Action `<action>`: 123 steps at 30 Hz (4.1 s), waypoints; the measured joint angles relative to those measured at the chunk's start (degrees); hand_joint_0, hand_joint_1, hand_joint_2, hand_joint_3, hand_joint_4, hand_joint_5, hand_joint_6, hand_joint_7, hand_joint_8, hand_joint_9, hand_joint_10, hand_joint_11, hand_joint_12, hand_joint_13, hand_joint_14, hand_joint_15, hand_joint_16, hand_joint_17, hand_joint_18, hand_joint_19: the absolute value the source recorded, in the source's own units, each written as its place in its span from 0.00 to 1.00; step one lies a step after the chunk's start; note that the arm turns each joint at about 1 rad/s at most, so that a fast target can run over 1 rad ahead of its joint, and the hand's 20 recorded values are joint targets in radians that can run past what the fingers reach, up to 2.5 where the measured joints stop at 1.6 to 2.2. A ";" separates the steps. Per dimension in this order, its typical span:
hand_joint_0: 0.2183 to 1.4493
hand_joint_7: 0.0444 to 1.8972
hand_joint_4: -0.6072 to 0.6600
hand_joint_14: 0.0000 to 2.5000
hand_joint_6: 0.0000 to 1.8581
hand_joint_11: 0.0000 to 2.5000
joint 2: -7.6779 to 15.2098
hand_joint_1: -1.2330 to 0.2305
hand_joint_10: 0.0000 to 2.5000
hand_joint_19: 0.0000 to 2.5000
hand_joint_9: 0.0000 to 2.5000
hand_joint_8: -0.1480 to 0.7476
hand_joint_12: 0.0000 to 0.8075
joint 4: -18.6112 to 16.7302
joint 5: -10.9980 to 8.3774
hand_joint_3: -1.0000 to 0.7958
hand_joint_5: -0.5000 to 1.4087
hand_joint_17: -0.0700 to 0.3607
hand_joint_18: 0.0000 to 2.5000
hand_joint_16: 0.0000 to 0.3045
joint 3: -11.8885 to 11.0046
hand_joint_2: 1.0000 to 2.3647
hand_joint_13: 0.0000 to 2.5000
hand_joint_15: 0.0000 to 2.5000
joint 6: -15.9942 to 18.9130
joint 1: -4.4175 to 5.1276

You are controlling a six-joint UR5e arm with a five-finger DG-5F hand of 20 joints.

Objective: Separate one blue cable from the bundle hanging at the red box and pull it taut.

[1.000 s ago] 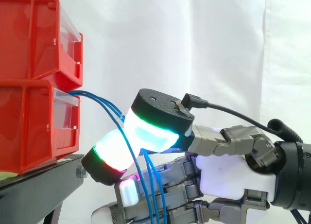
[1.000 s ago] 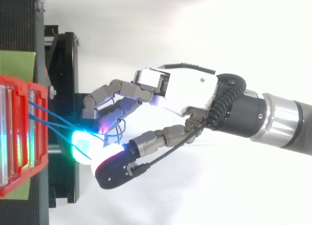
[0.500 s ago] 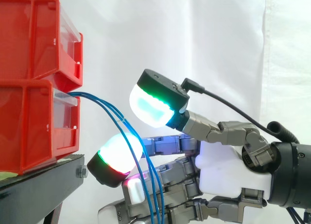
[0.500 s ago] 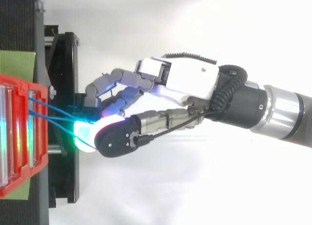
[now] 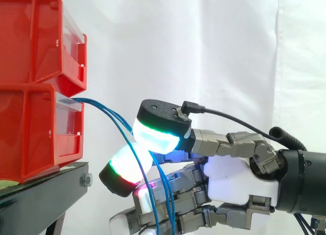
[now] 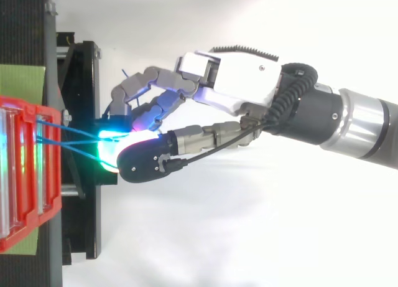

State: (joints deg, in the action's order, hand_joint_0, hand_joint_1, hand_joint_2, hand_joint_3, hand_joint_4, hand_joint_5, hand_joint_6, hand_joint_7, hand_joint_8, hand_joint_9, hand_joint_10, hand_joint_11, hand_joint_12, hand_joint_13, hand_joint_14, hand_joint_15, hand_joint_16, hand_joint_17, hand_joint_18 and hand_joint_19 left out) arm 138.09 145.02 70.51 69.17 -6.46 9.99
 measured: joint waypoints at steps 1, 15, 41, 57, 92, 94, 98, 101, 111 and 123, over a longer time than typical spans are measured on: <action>0.36 0.52 0.56 0.01 0.50 0.34 0.00 0.33 0.01 0.22 0.37 0.52 0.42 0.00 0.06 0.42 0.16 0.41 0.28 0.15 0.00 0.01 0.28 0.15 -0.08 -0.09; 0.28 0.50 0.59 0.01 0.49 0.33 -0.01 0.56 0.01 0.23 0.41 0.53 0.42 -0.25 0.41 0.28 0.17 0.41 0.29 0.16 0.01 0.00 0.29 0.16 -1.49 -0.84; 0.37 0.53 0.52 0.01 0.51 0.34 0.00 0.30 0.01 0.23 0.38 0.50 0.42 -0.30 0.46 0.44 0.16 0.41 0.28 0.15 0.00 0.02 0.28 0.16 -1.61 -1.04; 0.28 0.52 0.58 0.01 0.50 0.34 -0.01 0.32 0.01 0.23 0.40 0.50 0.41 0.19 0.24 0.28 0.17 0.41 0.28 0.15 0.05 0.00 0.29 0.16 -1.57 -0.68; 0.42 0.49 0.56 0.01 0.50 0.35 -0.01 0.26 0.01 0.21 0.37 0.48 0.40 1.10 0.25 0.28 0.15 0.40 0.28 0.15 0.09 0.00 0.28 0.15 -1.33 -0.75; 0.28 0.51 0.57 0.01 0.49 0.34 -0.01 0.31 0.01 0.22 0.38 0.48 0.41 1.30 0.29 0.28 0.17 0.41 0.28 0.15 0.09 0.00 0.28 0.16 -1.25 -0.85; 0.22 0.50 0.58 0.01 0.49 0.33 -0.13 0.39 0.01 0.22 0.40 0.51 0.44 3.28 1.28 0.28 0.17 0.43 0.29 0.17 0.09 0.00 0.29 0.16 -0.57 -1.10; 0.22 0.51 0.58 0.01 0.48 0.33 -0.16 0.51 0.01 0.23 0.40 0.51 0.43 5.30 2.48 0.28 0.18 0.43 0.29 0.17 0.07 0.00 0.28 0.15 -0.03 -1.24; 0.31 0.52 0.57 0.01 0.48 0.33 -1.45 0.60 0.01 0.24 0.39 0.48 0.39 9.71 4.49 0.28 0.17 0.40 0.28 0.15 0.02 0.00 0.26 0.15 0.76 -1.64; 0.31 0.50 0.60 0.01 0.49 0.35 -4.99 0.45 0.01 0.24 0.39 0.50 0.40 15.67 4.58 0.28 0.16 0.40 0.28 0.15 0.00 0.00 0.27 0.16 0.40 -1.98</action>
State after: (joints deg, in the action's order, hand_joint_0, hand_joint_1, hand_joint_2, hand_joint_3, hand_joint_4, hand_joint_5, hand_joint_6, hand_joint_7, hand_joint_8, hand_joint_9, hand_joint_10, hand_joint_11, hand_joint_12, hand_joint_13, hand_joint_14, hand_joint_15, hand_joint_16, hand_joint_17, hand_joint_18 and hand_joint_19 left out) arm 133.09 160.69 75.09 69.17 -6.06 8.01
